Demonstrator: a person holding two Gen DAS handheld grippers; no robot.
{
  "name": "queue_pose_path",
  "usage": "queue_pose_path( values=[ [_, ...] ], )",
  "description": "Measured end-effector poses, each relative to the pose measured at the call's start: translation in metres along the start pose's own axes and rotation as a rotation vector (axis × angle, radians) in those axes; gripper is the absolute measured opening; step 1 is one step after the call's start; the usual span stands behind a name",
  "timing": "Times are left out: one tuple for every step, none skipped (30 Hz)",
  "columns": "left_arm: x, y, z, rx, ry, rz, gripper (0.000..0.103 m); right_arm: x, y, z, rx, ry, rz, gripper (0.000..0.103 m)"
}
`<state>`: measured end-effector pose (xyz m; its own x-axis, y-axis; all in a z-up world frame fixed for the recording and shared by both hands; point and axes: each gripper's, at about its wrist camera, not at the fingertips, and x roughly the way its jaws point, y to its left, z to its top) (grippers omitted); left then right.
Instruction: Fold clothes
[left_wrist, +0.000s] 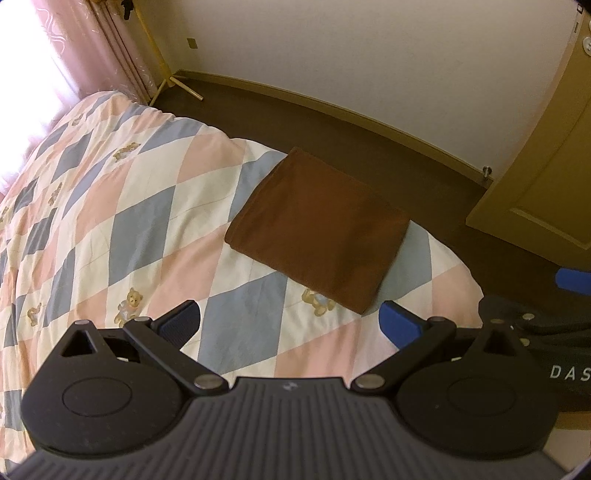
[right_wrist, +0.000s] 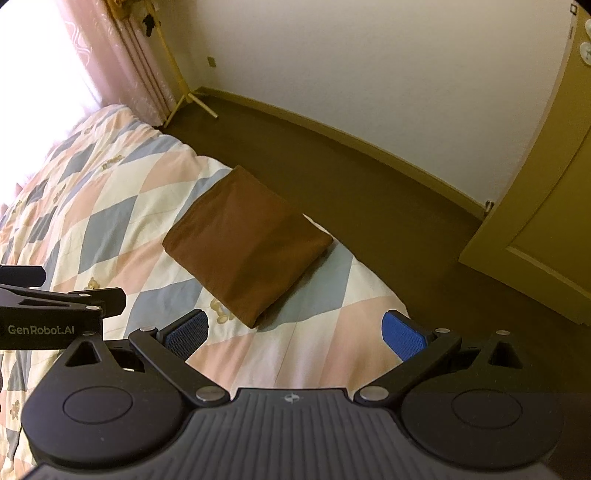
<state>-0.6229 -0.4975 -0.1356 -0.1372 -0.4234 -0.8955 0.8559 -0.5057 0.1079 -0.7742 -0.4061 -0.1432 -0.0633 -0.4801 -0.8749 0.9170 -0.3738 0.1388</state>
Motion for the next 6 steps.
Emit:
queue_pose_path(
  values=[
    [-0.0001,-0.0004,0.0009,-0.001,-0.009,-0.004,0.102,0.0006,-0.0008,0.0015,0.000,0.001,0.000,0.103],
    [-0.0002,-0.0007,0.0021,-0.001,-0.018,-0.006,0.102,0.0007,-0.0016,0.0027,0.000,0.001,0.001,0.103],
    [-0.0006,-0.0011,0.0033,-0.003,-0.026,-0.007,0.102,0.0009,-0.0024,0.0039,0.000,0.001,0.001,0.103],
    [-0.0012,-0.0016,0.0045,-0.004,-0.031,-0.007,0.102,0.0008,-0.0032,0.0051,-0.001,0.000,0.001,0.103],
    [-0.0022,-0.0018,0.0055,-0.006,-0.036,-0.007,0.102,0.0002,-0.0039,0.0062,-0.004,-0.003,0.000,0.103],
    [-0.0038,-0.0018,0.0062,-0.009,-0.040,-0.007,0.102,-0.0008,-0.0044,0.0071,-0.007,-0.006,-0.002,0.103]
  ],
)
